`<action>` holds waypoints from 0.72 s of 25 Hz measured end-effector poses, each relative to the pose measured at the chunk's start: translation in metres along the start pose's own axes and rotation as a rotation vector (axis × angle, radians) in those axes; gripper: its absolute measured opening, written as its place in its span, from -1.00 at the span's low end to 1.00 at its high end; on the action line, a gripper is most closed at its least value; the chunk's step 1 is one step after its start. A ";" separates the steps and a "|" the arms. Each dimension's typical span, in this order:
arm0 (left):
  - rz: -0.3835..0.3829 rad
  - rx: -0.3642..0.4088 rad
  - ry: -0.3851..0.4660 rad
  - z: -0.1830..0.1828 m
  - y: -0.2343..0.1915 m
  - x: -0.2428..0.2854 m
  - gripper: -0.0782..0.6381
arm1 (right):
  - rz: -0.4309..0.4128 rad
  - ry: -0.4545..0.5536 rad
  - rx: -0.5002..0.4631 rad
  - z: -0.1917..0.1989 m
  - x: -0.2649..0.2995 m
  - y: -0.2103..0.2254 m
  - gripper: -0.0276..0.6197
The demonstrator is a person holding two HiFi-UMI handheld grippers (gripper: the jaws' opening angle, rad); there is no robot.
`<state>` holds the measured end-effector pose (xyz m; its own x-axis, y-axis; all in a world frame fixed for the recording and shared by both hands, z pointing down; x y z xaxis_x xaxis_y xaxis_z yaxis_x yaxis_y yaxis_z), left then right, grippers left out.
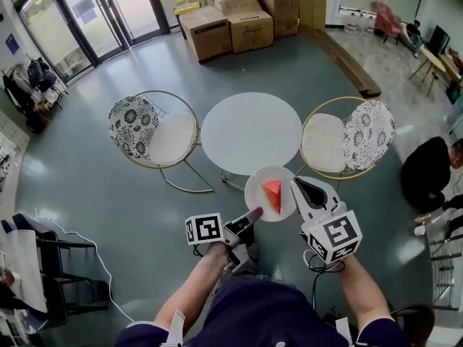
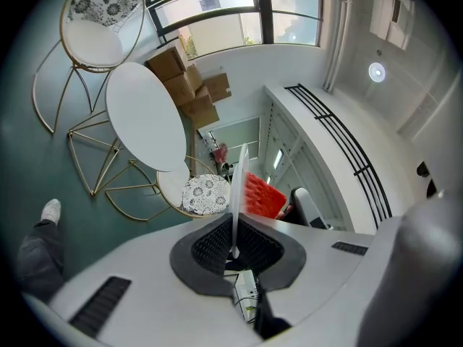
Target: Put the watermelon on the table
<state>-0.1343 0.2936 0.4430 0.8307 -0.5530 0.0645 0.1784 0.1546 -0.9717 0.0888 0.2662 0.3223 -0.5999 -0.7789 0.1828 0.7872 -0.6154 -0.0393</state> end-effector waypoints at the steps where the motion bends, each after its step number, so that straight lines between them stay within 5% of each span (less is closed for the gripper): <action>1: 0.000 0.000 -0.006 -0.007 -0.002 0.003 -0.74 | 0.004 -0.004 0.002 -0.001 0.007 0.003 -0.90; 18: 0.003 -0.005 -0.118 -0.139 -0.047 0.042 -0.74 | 0.113 -0.082 0.036 -0.018 0.127 0.042 -0.90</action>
<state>-0.1808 0.1491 0.4601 0.8876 -0.4523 0.0875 0.1734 0.1521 -0.9730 0.0437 0.1392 0.3266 -0.4944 -0.8299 0.2586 0.8547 -0.5183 -0.0292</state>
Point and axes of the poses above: the fingertips, and each gripper's own axes: x forward along the fingers, y to its right, z out of its underside, the point moved 10 cm from there along -x, backward along the fingers, and after that the axes turned 5 degrees about z, right-handed, at the moved point
